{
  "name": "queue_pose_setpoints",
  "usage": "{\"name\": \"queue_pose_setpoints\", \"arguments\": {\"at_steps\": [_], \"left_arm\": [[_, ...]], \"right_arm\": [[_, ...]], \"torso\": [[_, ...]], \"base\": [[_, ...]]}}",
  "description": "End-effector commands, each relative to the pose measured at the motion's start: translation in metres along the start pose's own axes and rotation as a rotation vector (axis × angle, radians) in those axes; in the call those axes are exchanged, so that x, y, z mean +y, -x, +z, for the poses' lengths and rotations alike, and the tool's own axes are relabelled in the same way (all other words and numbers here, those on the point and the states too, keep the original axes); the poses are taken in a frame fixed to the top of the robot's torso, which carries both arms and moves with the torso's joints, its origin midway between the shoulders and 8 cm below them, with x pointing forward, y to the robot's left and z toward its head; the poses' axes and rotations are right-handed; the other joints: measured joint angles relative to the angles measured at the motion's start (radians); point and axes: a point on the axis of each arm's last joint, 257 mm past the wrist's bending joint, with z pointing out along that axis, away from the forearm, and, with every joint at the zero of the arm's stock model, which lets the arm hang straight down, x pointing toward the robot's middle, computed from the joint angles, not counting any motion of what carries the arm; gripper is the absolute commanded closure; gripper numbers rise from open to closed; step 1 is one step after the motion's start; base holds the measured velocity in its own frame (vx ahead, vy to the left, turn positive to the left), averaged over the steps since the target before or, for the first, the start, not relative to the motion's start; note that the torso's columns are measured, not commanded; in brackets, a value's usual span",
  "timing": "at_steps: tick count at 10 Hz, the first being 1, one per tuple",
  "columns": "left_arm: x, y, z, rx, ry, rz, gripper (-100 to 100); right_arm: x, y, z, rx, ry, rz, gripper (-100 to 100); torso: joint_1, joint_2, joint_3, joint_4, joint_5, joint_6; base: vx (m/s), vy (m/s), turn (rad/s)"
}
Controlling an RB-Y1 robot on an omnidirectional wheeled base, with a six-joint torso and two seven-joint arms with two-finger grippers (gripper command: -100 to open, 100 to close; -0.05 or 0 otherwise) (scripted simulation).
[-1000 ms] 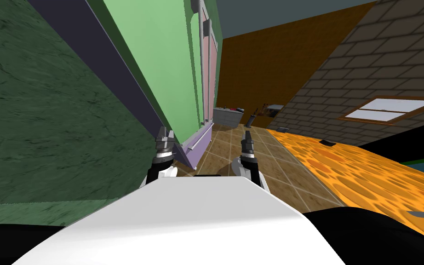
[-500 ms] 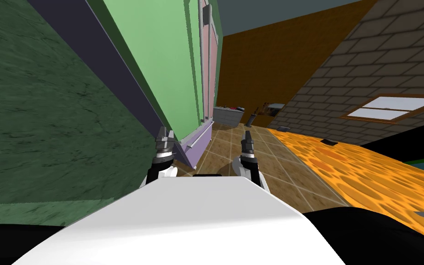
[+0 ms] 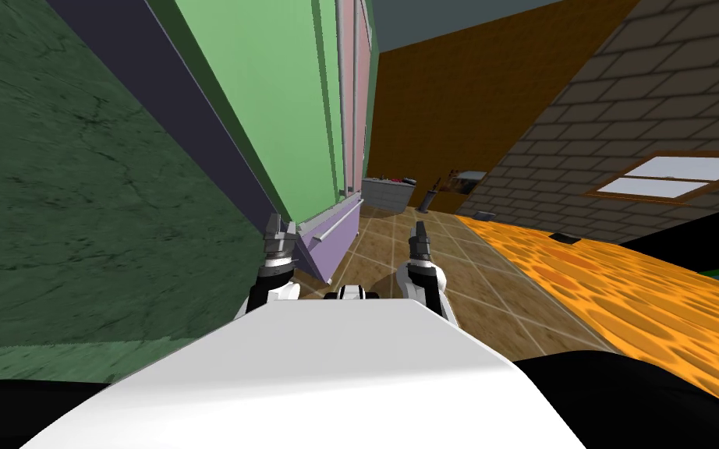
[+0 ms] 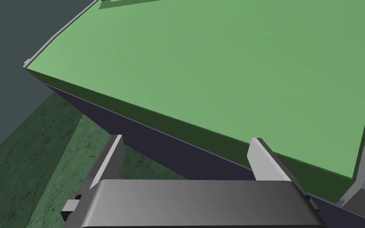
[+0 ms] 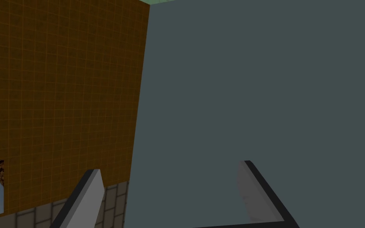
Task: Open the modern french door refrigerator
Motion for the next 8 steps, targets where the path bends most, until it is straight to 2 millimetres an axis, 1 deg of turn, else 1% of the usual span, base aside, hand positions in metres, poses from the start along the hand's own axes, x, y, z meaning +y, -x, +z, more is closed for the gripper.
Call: {"name": "queue_pose_setpoints", "arguments": {"at_steps": [1, 4, 8], "left_arm": [[0.006, -0.003, -0.001, 0.051, 0.025, 0.029, -100], [0.017, -0.002, -0.002, 0.099, 0.074, 0.068, -100], [0.031, 0.003, -0.003, 0.146, 0.151, 0.123, -100]], "right_arm": [[0.0, 0.0, 0.0, 0.0, 0.0, 0.0, 0], [0.0, 0.0, 0.0, 0.0, 0.0, 0.0, 0], [0.0, 0.0, 0.0, 0.0, 0.0, 0.0, 0]], "torso": [[0.0, 0.008, -0.02, 0.009, 0.0, 0.0], [0.0, 0.012, -0.025, 0.014, 0.0, 0.0], [-0.001, 0.013, -0.025, 0.014, 0.0, 0.0]], "base": [[0.064, -0.031, -0.012], [0.091, -0.035, -0.015], [0.119, -0.047, -0.02]]}}
